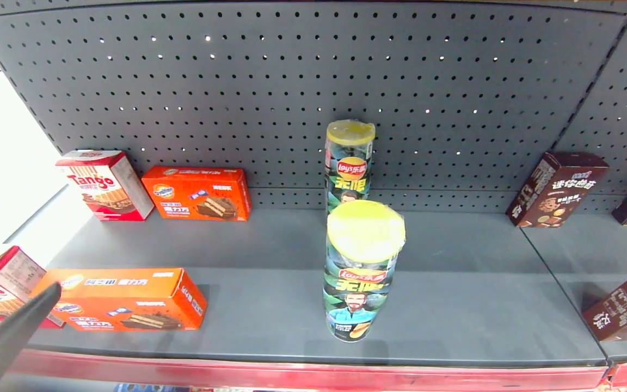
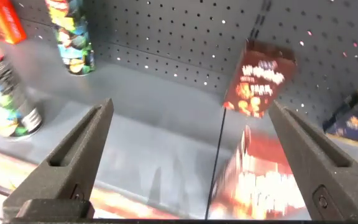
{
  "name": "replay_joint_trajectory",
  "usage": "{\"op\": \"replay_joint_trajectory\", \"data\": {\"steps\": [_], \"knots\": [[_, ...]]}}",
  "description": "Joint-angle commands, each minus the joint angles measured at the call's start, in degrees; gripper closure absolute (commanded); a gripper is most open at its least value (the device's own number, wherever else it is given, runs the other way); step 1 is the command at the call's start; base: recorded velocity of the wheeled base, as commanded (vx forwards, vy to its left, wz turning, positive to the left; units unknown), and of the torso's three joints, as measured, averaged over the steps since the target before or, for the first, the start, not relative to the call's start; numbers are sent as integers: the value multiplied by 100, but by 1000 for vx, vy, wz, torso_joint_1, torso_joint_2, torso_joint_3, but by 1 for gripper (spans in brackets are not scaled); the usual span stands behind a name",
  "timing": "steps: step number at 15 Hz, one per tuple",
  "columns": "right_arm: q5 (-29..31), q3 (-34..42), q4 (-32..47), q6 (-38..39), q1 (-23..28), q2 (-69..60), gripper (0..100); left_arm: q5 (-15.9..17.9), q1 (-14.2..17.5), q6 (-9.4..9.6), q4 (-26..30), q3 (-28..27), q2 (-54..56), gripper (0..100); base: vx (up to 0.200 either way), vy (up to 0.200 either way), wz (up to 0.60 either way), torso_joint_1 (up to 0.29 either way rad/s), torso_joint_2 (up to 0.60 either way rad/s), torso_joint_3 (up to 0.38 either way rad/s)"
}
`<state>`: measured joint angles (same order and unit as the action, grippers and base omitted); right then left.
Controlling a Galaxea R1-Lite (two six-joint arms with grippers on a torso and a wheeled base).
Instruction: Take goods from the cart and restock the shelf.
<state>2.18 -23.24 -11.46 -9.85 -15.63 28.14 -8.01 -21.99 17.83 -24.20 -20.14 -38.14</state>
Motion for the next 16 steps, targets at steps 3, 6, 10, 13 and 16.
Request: {"op": "replay_joint_trajectory", "data": {"steps": [3, 6, 10, 13, 16], "knots": [[10, 1058, 91, 36, 42, -1161, 0, 1, 28, -149, 1813, 704, 2470, 0, 0, 0, 0, 0, 0, 0], [37, 1700, 381, 282, 60, -1891, 0, -8, 125, -149, 3061, 739, 3612, 0, 0, 0, 0, 0, 0, 0], [-271, 2324, 1093, 721, -125, -2436, 0, 1, 248, -131, 3448, 986, 3814, 0, 0, 0, 0, 0, 0, 0], [-209, 2315, 1172, 967, -177, -2444, 0, -16, 248, -131, 3184, 1311, 3814, 0, 0, 0, 0, 0, 0, 0], [-209, 2315, 1172, 967, 728, -1943, 0, -227, 441, -96, 3114, 1495, 3814, 0, 0, 0, 0, 0, 0, 0]]}}
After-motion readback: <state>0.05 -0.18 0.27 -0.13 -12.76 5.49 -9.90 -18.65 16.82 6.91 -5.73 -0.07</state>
